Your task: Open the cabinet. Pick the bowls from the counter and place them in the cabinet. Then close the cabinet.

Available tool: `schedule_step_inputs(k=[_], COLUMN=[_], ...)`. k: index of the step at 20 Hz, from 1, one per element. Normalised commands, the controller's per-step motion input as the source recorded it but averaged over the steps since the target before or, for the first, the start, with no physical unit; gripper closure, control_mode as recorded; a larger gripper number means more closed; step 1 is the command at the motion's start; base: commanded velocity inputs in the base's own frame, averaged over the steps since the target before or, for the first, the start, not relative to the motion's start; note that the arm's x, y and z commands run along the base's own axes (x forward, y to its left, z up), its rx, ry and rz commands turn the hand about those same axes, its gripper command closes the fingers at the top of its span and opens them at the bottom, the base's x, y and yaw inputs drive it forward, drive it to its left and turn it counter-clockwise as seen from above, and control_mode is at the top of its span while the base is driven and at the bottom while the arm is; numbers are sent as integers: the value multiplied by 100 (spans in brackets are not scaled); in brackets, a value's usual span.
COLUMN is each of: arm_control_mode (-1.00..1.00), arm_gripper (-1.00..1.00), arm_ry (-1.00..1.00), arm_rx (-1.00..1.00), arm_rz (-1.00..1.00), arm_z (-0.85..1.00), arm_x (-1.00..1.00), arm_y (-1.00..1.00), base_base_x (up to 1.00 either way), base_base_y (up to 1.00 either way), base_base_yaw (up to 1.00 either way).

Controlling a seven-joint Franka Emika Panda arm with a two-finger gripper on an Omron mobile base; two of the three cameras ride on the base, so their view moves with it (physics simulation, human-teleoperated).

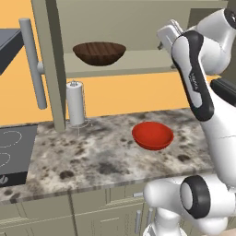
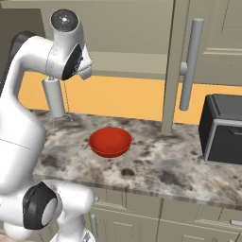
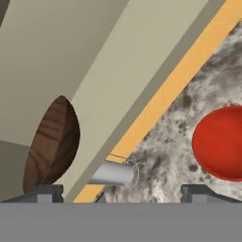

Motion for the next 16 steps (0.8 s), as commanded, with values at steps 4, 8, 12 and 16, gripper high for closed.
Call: schedule_step_inputs(k=[4, 8, 12, 16], arm_control_mode=[-100, -100, -100, -100], arm_gripper=[-100, -100, -100, -100], arm_ry=[12, 5, 0, 0], arm_rx=[-12, -14, -17, -15], arm_rz=[0, 0, 0, 0], arm_z=[-59, -77, -88, -87], arm_x=[-49, -69, -84, -55], arm_y=[-59, -46, -20, -17], base_base_x=[0, 0, 0, 0], base_base_y=[0, 0, 0, 0], base_base_yaw=[0, 0, 0, 0])
